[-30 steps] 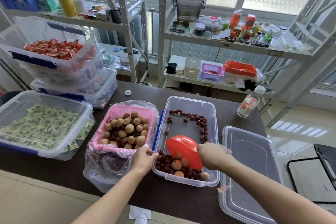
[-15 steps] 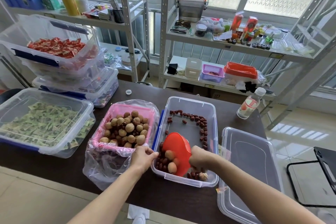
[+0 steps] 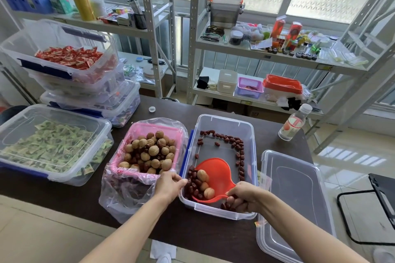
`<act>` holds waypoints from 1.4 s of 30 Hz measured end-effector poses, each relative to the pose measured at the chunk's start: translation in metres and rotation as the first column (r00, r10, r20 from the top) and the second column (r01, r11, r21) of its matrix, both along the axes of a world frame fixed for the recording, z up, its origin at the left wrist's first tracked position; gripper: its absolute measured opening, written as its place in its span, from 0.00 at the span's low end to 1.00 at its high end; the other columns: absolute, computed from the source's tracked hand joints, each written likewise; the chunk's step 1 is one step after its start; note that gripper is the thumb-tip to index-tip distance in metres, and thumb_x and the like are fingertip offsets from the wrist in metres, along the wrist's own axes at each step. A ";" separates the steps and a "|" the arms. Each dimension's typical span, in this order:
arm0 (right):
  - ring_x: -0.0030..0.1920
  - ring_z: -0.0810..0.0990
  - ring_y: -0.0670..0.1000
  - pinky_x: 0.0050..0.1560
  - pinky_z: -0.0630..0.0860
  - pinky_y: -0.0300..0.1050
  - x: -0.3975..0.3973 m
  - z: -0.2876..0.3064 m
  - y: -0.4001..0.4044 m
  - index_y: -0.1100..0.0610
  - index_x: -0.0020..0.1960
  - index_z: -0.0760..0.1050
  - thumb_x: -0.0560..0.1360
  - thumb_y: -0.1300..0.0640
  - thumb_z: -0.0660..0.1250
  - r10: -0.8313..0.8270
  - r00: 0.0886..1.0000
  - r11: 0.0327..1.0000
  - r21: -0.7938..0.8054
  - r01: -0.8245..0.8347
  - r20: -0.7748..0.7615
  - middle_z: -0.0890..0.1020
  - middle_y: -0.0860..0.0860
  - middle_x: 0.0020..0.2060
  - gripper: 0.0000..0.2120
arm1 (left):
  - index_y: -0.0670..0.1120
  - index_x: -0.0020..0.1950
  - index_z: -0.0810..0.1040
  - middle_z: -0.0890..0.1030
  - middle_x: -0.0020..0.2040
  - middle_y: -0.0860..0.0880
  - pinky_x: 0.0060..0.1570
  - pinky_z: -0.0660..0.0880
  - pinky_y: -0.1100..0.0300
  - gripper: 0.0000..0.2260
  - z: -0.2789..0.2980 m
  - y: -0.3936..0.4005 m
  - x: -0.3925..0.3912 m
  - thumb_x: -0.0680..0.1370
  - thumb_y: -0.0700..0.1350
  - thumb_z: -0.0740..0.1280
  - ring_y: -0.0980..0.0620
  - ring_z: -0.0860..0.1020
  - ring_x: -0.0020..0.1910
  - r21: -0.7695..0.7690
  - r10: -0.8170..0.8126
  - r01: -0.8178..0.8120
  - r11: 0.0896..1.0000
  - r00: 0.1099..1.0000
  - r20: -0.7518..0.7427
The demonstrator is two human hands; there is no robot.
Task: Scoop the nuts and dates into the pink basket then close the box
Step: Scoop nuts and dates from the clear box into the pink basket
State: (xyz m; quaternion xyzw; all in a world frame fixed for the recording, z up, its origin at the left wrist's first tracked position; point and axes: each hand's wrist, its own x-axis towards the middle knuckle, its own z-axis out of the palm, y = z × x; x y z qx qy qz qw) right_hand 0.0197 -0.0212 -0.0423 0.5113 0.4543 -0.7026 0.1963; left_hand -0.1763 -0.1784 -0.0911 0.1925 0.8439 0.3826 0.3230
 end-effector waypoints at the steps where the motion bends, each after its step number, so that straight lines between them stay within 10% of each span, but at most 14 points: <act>1: 0.17 0.59 0.41 0.17 0.52 0.31 0.002 -0.001 0.000 0.60 0.36 0.68 0.80 0.65 0.52 -0.024 0.999 1.000 -0.015 0.024 -0.022 0.70 0.50 0.23 0.15 | 0.48 0.32 0.82 0.80 0.29 0.50 0.45 0.83 0.44 0.08 0.001 0.000 0.000 0.70 0.45 0.77 0.48 0.81 0.34 0.005 -0.003 0.003 1.000 1.000 0.002; 19: 0.17 0.58 0.42 0.17 0.52 0.31 0.016 0.019 0.011 0.60 0.39 0.67 0.81 0.67 0.53 -0.219 0.947 0.975 -0.073 0.208 -0.235 0.68 0.52 0.24 0.13 | 0.44 0.38 0.85 0.84 0.36 0.47 0.45 0.83 0.46 0.07 0.010 0.000 0.002 0.70 0.48 0.76 0.47 0.84 0.40 -0.008 -0.014 0.014 1.000 1.000 0.013; 42: 0.17 0.61 0.43 0.17 0.55 0.32 -0.133 0.069 0.024 0.61 0.43 0.68 0.82 0.64 0.53 -0.015 0.941 0.999 0.034 0.028 -0.339 0.70 0.52 0.24 0.10 | 0.48 0.37 0.80 0.83 0.37 0.44 0.46 0.84 0.45 0.07 0.030 -0.045 -0.065 0.74 0.43 0.74 0.45 0.84 0.39 0.086 0.291 -0.300 0.950 0.951 0.107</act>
